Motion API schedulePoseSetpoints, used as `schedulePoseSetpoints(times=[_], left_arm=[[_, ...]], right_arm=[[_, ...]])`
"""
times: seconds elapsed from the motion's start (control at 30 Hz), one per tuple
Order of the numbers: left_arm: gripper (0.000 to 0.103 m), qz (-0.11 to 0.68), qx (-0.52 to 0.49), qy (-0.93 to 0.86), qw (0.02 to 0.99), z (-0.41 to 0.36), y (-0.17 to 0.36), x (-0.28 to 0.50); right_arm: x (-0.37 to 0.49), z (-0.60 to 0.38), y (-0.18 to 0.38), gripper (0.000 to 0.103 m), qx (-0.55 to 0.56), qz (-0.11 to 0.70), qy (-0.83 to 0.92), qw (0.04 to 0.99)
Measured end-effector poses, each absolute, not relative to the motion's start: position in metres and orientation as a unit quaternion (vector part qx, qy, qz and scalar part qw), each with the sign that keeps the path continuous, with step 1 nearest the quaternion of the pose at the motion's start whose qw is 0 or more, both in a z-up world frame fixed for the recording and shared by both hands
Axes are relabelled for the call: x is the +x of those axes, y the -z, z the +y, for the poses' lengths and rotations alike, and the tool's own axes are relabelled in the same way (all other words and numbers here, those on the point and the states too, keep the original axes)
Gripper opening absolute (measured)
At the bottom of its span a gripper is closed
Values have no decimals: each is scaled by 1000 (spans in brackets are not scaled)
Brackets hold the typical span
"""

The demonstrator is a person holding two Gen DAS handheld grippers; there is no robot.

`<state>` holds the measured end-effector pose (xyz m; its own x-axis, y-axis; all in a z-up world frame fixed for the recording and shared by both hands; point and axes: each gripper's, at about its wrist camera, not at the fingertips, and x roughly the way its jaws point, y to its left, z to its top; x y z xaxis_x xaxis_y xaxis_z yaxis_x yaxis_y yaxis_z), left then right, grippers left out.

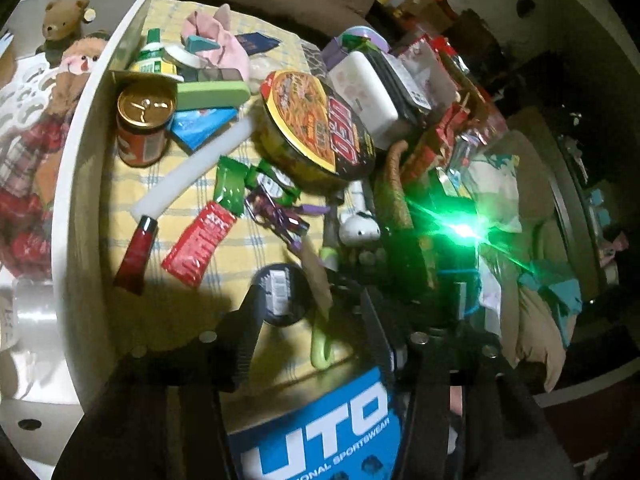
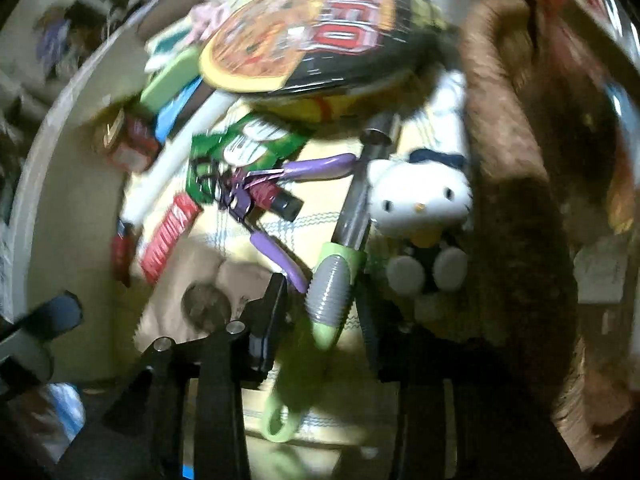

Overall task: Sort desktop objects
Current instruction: 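Close the right gripper on the green handle and lift the file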

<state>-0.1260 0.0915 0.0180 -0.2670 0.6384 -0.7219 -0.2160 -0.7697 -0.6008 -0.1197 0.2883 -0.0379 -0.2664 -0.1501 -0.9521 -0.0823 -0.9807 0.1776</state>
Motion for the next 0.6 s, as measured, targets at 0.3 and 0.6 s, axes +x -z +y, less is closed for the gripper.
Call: schedulePoseSetpoints(times=[0.3, 0.6], left_arm=[[56, -186, -538, -772, 284, 89, -21, -121], [64, -141, -530, -780, 301, 101, -25, -111]], right_arm=[[-123, 278, 36, 35, 610, -33, 791, 28], [-97, 311, -3, 23, 572, -110, 809, 77]])
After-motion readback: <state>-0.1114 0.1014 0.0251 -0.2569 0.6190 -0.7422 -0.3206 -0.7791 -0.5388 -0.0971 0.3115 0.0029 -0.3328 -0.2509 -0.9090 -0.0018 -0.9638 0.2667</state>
